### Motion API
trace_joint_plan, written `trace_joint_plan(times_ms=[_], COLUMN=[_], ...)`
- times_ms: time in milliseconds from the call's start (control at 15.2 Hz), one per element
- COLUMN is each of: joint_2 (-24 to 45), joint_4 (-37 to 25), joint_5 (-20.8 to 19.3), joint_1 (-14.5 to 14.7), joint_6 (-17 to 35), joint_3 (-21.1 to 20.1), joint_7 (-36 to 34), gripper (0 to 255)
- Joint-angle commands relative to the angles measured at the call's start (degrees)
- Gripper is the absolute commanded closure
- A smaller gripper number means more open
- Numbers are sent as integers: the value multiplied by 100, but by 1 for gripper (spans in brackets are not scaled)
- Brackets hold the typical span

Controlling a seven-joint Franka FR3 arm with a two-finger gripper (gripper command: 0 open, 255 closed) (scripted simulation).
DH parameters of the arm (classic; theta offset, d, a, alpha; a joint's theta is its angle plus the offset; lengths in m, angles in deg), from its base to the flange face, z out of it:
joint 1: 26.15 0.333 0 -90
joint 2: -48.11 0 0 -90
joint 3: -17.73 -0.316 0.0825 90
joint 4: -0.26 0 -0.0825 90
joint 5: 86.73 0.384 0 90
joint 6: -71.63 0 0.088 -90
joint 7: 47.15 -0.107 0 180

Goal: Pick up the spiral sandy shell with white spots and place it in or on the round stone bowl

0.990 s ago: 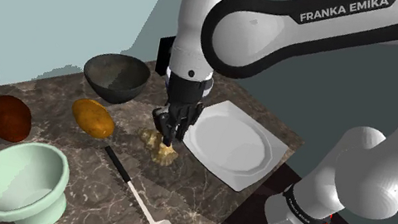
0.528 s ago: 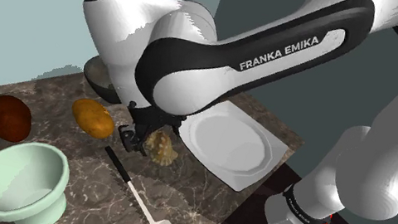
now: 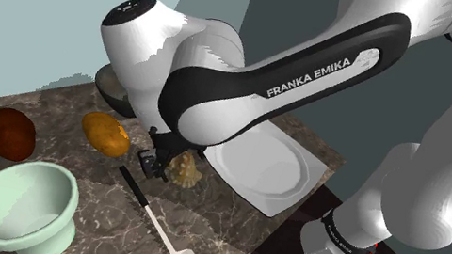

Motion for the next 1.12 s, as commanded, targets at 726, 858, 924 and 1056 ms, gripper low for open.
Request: trace_joint_plan(times_ms=[726, 858, 924, 1056], joint_2=[-2, -1, -47, -134], joint_4=[4, 4, -27, -94], joint_5=[0, 0, 25, 73], joint_1=[-1, 0, -4, -12], joint_6=[3, 3, -65, -204], joint_3=[0, 0, -4, -10], joint_7=[0, 0, 23, 68], gripper=[255, 255, 255, 255])
